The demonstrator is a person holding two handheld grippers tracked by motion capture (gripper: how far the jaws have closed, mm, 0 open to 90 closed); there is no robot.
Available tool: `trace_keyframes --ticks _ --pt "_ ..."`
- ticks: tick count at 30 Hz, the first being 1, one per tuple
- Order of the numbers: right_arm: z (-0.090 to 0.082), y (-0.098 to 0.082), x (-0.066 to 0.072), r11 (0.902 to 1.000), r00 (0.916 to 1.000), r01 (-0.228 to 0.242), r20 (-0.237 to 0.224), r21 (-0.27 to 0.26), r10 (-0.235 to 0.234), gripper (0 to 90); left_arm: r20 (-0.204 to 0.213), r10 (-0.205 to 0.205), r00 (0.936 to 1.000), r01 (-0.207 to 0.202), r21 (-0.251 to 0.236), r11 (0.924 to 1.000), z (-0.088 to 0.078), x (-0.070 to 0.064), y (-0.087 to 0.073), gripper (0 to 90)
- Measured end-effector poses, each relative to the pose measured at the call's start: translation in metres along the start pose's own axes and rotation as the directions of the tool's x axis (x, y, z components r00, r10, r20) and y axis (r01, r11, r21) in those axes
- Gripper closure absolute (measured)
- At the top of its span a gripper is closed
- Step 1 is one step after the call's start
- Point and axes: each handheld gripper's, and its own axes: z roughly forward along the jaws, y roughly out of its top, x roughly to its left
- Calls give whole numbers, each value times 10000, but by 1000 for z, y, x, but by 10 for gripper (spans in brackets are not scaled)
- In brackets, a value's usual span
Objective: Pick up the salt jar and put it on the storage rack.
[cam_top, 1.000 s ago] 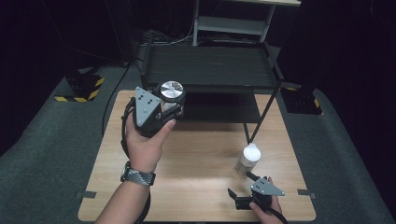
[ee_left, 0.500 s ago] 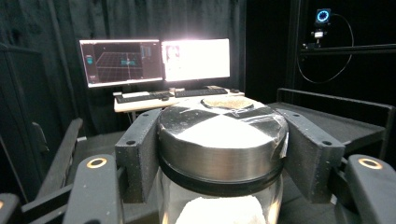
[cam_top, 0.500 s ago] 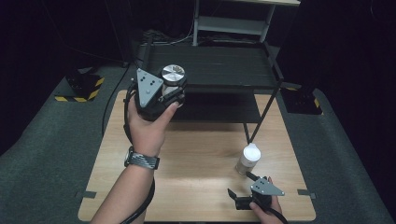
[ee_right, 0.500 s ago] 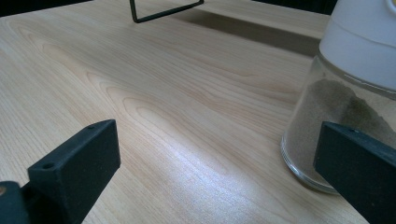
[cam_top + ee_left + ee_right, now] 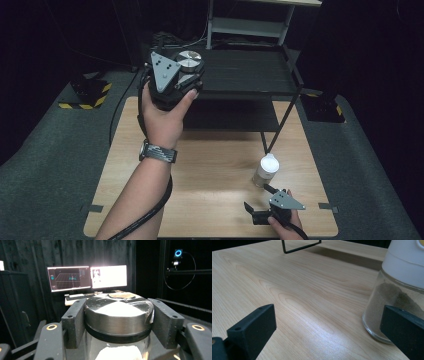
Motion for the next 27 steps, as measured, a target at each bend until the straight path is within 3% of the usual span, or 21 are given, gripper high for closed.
trace_keyframes --ticks 16,27 --pt "0 -1 -2 10000 9999 55 -112 -39 -56 5 -436 44 9990 -38 149 9999 39 -5 4 349" --pt "0 0 -3 9999 9997 105 -208 -16 -105 5 -715 -230 9972 255 340 9991 58 -1 -4 349"
